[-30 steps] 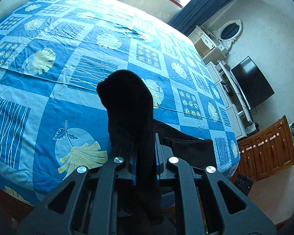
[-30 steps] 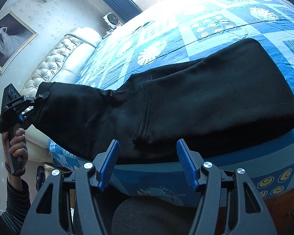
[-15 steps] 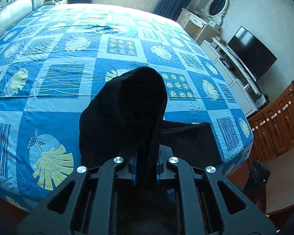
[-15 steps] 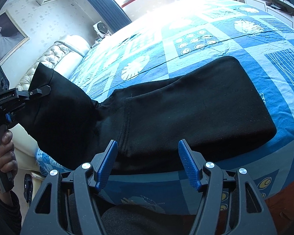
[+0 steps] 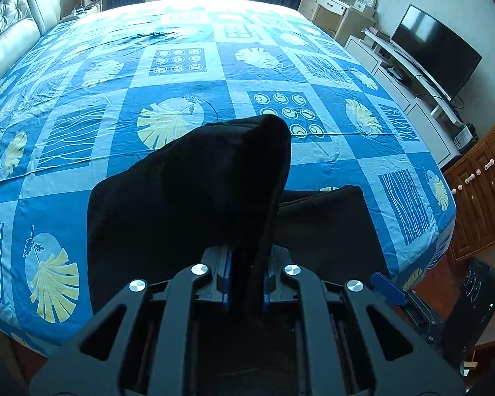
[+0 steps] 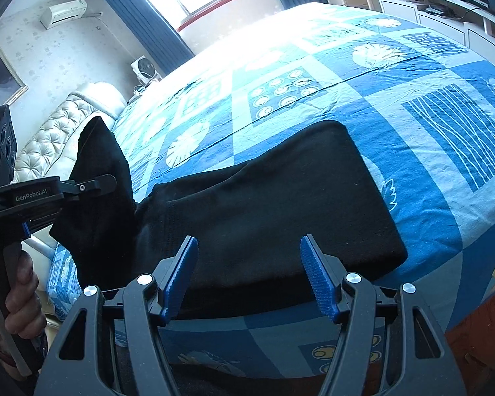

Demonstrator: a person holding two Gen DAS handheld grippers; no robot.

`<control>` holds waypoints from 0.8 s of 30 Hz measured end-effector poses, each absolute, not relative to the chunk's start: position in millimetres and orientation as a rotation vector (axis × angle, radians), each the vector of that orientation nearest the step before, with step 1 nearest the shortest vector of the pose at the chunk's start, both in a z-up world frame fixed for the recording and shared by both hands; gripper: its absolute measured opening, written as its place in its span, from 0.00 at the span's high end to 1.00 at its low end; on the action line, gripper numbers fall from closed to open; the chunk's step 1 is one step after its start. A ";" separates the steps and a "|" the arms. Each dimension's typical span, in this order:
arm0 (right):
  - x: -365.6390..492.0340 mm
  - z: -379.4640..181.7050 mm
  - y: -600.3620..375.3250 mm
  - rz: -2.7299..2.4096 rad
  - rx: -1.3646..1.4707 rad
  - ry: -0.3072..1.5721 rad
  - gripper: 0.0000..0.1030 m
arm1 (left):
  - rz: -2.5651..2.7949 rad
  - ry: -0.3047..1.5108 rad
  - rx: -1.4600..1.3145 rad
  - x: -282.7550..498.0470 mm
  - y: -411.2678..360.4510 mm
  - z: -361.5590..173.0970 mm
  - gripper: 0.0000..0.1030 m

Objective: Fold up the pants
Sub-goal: 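Fold the held edge over the pants with the left tool and release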

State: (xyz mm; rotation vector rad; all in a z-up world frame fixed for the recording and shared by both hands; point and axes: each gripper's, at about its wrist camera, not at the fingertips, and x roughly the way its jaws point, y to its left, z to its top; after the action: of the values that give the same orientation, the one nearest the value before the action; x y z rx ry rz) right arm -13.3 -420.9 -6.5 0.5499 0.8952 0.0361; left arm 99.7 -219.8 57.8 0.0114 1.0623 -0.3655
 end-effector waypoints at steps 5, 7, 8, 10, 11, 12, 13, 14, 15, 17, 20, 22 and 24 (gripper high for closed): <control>-15.0 -5.7 -445.4 -0.017 0.583 0.868 0.37 | -0.368 1.075 0.067 99.0 -261.0 45.0 0.88; -15.6 -5.3 -453.8 -0.036 0.590 0.858 0.37 | -0.366 1.078 0.094 99.3 -276.2 38.2 0.88; -16.0 -5.3 -457.9 -0.046 0.592 0.854 0.37 | -0.363 1.079 0.108 99.0 -283.9 34.7 0.88; -17.5 -6.4 -466.0 -0.063 0.604 0.848 0.37 | -0.363 1.083 0.129 98.3 -296.7 27.1 0.88; -18.3 -7.5 -470.3 -0.071 0.615 0.846 0.37 | -0.363 1.086 0.138 97.7 -302.5 23.1 0.88; -19.7 -8.4 -474.5 -0.080 0.626 0.844 0.37 | -0.360 1.088 0.148 97.0 -308.2 19.1 0.88; -20.6 -9.6 -478.2 -0.087 0.635 0.842 0.37 | -0.356 1.090 0.159 96.1 -313.5 14.9 0.88; -20.9 -11.0 -481.4 -0.093 0.641 0.842 0.37 | -0.351 1.090 0.170 95.2 -318.5 10.6 0.88; -21.4 -11.8 -483.5 -0.100 0.647 0.842 0.37 | -0.345 1.090 0.181 94.5 -322.8 6.2 0.88; -22.1 -13.8 -487.7 -0.110 0.659 0.841 0.37 | -0.333 1.095 0.195 93.9 -328.2 -3.0 0.88; -23.5 -16.8 -492.4 -0.121 0.671 0.843 0.37 | -0.311 1.101 0.206 94.3 -333.2 -15.9 0.88; -23.0 -18.8 -495.7 -0.128 0.680 0.845 0.37 | -0.300 1.097 0.215 94.5 -336.1 -21.4 0.87; -23.2 -20.1 -497.8 -0.134 0.686 0.845 0.37 | -0.289 1.085 0.230 93.4 -339.2 -24.3 0.87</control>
State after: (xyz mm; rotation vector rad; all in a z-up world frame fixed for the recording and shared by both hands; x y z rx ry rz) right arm -23.2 -497.8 -20.1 0.6859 0.8450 -0.1341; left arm 93.4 -339.2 -24.3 0.2298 1.0847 -0.2894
